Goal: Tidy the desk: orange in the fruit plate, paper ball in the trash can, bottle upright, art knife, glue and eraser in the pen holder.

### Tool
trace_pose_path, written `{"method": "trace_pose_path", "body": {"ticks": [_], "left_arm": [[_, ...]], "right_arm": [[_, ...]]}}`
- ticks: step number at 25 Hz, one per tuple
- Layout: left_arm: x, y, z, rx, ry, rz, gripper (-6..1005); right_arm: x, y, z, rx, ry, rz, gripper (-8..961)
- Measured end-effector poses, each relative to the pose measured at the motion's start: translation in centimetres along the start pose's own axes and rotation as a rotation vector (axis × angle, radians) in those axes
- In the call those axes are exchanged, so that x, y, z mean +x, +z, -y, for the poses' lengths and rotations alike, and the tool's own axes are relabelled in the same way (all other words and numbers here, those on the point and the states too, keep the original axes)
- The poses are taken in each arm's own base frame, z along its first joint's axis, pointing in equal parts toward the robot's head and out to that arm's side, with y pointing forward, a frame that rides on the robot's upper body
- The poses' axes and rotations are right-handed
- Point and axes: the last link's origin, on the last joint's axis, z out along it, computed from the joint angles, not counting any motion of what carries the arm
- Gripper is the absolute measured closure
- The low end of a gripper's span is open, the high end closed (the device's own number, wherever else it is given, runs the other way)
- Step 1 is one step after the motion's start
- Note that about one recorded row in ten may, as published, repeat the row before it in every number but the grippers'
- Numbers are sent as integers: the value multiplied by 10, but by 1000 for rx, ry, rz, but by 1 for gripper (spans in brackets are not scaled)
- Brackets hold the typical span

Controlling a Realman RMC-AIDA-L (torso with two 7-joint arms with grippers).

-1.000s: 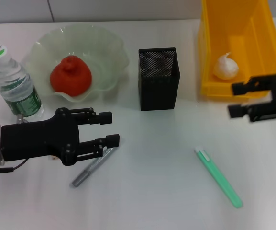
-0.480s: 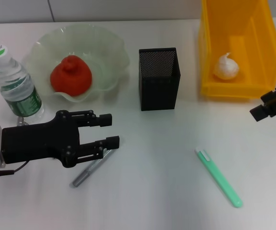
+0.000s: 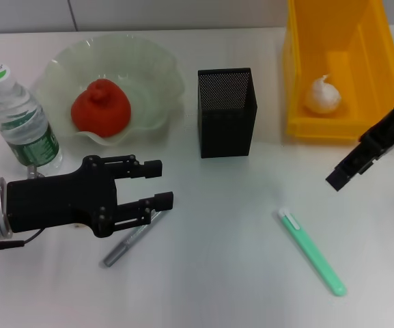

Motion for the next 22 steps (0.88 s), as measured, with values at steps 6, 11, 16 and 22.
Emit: {"method": "trace_pose_path", "body": {"ticks": [6,11,16,22], "left_arm": [[0,2,-1,-3,38,-4,435],[-1,3,-1,-2,40,-7,435],[-2,5,-1,6,48,-4,435],[-5,7,-2,2,68,-6,435]], "right_arm": [[-18,27,-8,41,-31,-79,222],[-27,47,-18,34,-56,-111,222],[-33,67,-24,69,-65,-165,222],[-35,80,-25,105,-76,-193,222]]}}
